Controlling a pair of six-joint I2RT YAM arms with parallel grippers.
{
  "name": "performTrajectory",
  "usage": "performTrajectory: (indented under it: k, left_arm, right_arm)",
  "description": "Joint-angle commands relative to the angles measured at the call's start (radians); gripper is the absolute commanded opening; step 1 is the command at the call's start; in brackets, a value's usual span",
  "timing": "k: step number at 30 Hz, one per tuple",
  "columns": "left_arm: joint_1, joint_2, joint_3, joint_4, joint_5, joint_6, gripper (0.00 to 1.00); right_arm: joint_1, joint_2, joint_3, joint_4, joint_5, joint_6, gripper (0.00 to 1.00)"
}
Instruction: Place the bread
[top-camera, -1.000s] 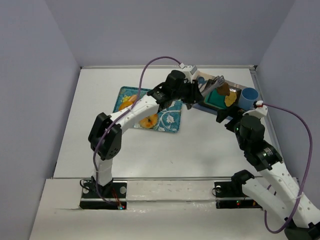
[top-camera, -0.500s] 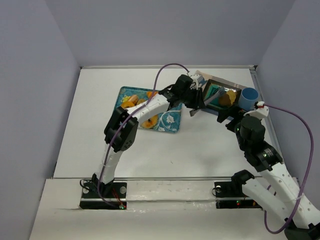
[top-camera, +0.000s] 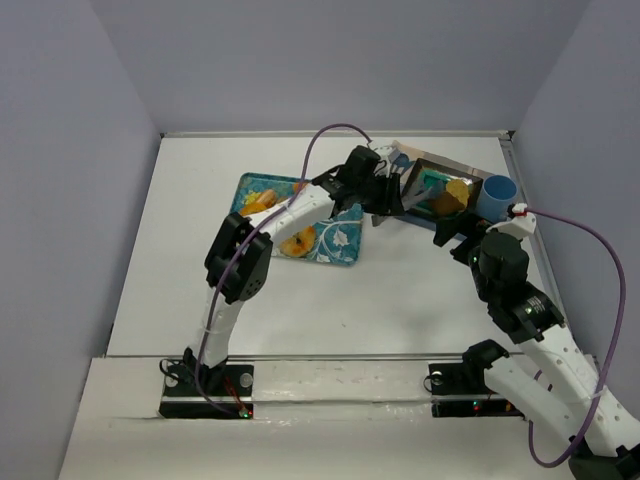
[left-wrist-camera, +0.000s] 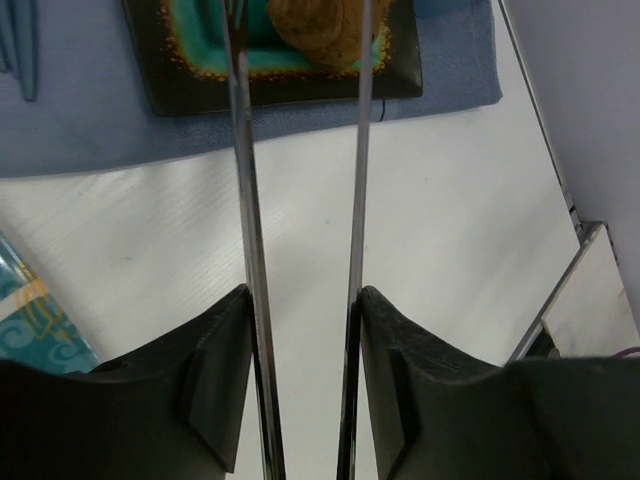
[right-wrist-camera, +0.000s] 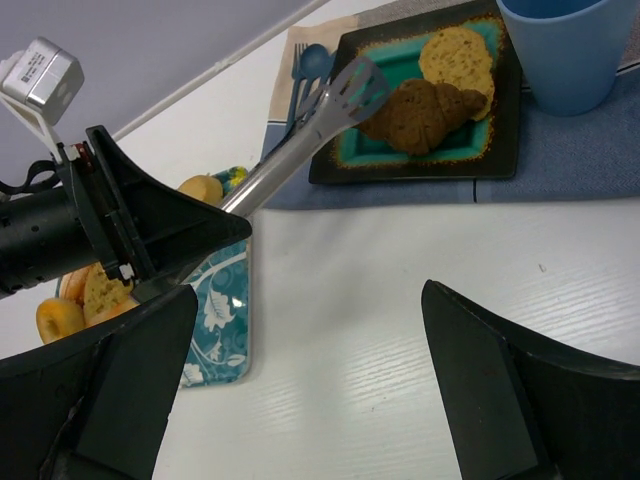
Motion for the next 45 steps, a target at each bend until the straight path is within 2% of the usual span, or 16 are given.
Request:
performTrajectory:
  k: [1, 13, 17, 19, 20, 24, 25, 28, 29, 32, 33, 38, 42, 45]
  left_arm:
    - [0.021, -0.118, -0.007, 0.005, -0.005, 0.017, 0.58]
    - [0.039, -0.187, 0.007, -0.044, -0.061, 0.043, 0.56]
    - [0.036, -0.254, -0.068, -0.044, -0.074, 0.049, 0.52]
    - [0.035, -0.368, -0.175, -0.033, -0.097, 0.053, 0.51]
    - [0.03, -0.368, -0.217, -0.033, -0.12, 0.053, 0.51]
    - [-0.031, -0.612, -0.489, -0.027, -0.276, 0.078, 0.51]
    - [-0.071, -0.694, -0.536, -0.027, -0.332, 0.076, 0.51]
    - [-0.151, -0.808, -0.703, -0.028, -0.464, 0.064, 0.52]
    - [-0.212, -0.877, -0.781, -0.037, -0.489, 0.038, 0.52]
    - [-0.266, -0.987, -0.887, -0.053, -0.509, -0.034, 0.52]
    - [-0.286, -1.009, -0.953, -0.06, -0.508, -0.066, 0.52]
    - [-0.355, -1.072, -1.072, -0.158, -0.537, -0.282, 0.52]
    - [-0.442, -1.063, -1.125, -0.16, -0.536, -0.358, 0.54]
    - [-0.466, -1.019, -1.138, -0.182, -0.548, -0.39, 0.56]
  right_arm:
    - [0.004, -0.005, 0.007, 0.04, 0.019, -0.008, 1.0]
    - [0.004, -0.004, 0.006, 0.042, 0.01, -0.006, 1.0]
    - [0.004, -0.007, 0.006, 0.04, 0.013, -0.006, 1.0]
    - [0.004, -0.016, 0.006, 0.04, 0.013, -0.008, 1.0]
    - [0.004, -0.016, 0.007, 0.04, 0.011, -0.009, 1.0]
    - [0.004, -0.028, 0.007, 0.04, 0.013, -0.013, 1.0]
    - [0.004, -0.028, 0.006, 0.042, 0.016, -0.011, 1.0]
    - [0.004, -0.019, 0.007, 0.04, 0.014, -0.013, 1.0]
    - [0.004, -0.015, 0.007, 0.04, 0.014, -0.014, 1.0]
    - [0.004, -0.012, 0.007, 0.039, 0.018, -0.014, 1.0]
    - [0.004, -0.012, 0.007, 0.04, 0.015, -0.014, 1.0]
    - [0.004, -0.009, 0.004, 0.04, 0.016, -0.011, 1.0]
    - [0.004, 0.007, 0.004, 0.04, 0.008, -0.013, 1.0]
    - [0.004, 0.007, 0.001, 0.04, 0.008, -0.01, 1.0]
